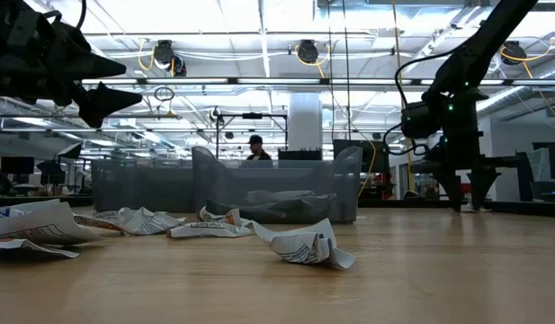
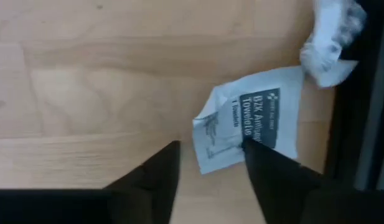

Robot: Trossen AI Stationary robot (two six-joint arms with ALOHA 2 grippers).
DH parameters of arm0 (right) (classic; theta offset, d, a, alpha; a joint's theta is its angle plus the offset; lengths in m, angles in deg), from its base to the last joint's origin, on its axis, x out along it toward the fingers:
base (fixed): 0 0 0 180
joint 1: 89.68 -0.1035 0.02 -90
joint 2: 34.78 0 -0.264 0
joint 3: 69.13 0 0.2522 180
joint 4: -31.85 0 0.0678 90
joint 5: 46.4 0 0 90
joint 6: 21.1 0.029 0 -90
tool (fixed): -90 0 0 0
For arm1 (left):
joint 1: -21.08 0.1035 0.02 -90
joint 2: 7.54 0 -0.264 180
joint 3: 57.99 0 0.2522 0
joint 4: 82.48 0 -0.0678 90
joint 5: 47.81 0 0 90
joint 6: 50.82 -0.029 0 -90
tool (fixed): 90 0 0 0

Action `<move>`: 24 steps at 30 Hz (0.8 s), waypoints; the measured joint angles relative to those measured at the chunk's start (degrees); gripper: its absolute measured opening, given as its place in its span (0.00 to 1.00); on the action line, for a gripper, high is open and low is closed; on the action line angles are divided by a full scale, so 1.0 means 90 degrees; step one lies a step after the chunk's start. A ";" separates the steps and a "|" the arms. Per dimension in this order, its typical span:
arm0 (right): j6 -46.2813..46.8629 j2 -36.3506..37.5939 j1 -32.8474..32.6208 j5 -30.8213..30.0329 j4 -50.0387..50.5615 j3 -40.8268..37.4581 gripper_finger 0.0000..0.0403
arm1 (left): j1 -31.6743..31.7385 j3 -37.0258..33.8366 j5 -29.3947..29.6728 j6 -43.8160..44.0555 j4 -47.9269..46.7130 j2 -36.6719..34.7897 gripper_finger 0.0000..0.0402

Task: Pick & Place First Aid Supplies
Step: Put the gray towelette pack into the white bin

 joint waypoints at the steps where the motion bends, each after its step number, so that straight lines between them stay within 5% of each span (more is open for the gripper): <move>1: -0.0002 -0.0023 0.0000 0.0000 -0.0002 0.0003 0.36 | 0.0000 0.0001 0.0000 0.0000 0.0000 -0.0001 0.77; 8: -0.0175 -0.0046 -0.0073 -0.0019 0.0034 0.0008 0.03 | 0.0001 0.0001 0.0000 0.0001 0.0000 -0.0001 0.77; 24: -0.0223 0.0484 -0.0725 0.0160 0.1051 0.0413 0.00 | 0.0000 0.0001 0.0000 0.0002 0.0000 0.0001 0.77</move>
